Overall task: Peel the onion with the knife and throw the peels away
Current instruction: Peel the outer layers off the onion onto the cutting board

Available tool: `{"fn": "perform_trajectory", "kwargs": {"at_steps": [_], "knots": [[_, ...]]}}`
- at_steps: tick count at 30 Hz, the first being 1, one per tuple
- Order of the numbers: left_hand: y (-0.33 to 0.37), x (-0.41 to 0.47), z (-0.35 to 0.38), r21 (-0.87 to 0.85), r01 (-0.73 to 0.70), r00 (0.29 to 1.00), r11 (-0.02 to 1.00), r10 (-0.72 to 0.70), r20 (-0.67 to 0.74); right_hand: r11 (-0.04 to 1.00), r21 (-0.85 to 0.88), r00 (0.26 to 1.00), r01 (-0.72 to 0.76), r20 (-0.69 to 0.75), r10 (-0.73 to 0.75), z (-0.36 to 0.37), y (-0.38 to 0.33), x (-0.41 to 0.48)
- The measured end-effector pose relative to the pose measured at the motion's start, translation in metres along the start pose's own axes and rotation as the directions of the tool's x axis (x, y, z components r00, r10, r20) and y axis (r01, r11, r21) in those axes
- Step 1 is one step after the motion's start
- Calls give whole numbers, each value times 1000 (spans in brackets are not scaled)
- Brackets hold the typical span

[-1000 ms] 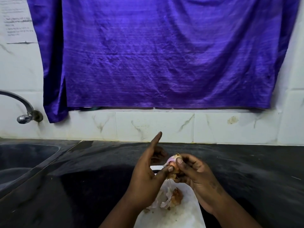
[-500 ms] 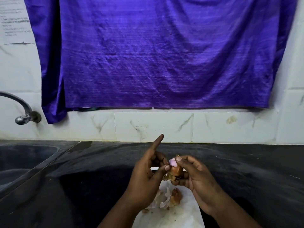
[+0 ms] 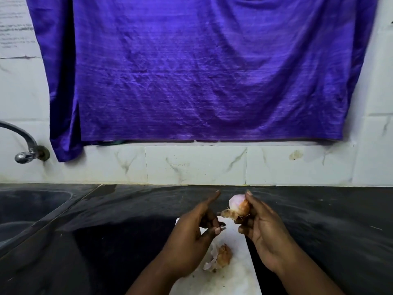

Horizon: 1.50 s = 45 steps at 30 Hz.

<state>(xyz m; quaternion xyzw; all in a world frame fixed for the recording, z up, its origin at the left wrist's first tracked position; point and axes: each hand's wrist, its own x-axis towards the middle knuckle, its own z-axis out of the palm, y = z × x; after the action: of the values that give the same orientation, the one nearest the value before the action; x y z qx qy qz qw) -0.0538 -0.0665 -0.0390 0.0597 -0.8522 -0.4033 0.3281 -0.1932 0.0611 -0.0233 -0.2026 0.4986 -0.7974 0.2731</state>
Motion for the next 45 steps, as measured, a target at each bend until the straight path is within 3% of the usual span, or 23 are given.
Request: {"fn": "perform_trajectory", "kwargs": {"at_steps": [7,12,23,36,45], "knots": [[-1,0,-4,74,49,991,996,-39,-128,999,24,992,-43,120,40,5,3,-4],[9,-3,-5,-19,-32,961,999,26,-276,998,-9,982,-57,183,57,5,6,-5],[8,0,-2,28,-126,975,992,129,-181,995,-94,966,-23,254,46,13,5,-14],[2,3,-3,-41,-118,991,992,115,-67,982,-179,953,63,303,-6,14,3,-18],[4,1,-2,-9,-167,981,986,165,-103,991,-126,970,44,245,-12,14,4,-13]]}}
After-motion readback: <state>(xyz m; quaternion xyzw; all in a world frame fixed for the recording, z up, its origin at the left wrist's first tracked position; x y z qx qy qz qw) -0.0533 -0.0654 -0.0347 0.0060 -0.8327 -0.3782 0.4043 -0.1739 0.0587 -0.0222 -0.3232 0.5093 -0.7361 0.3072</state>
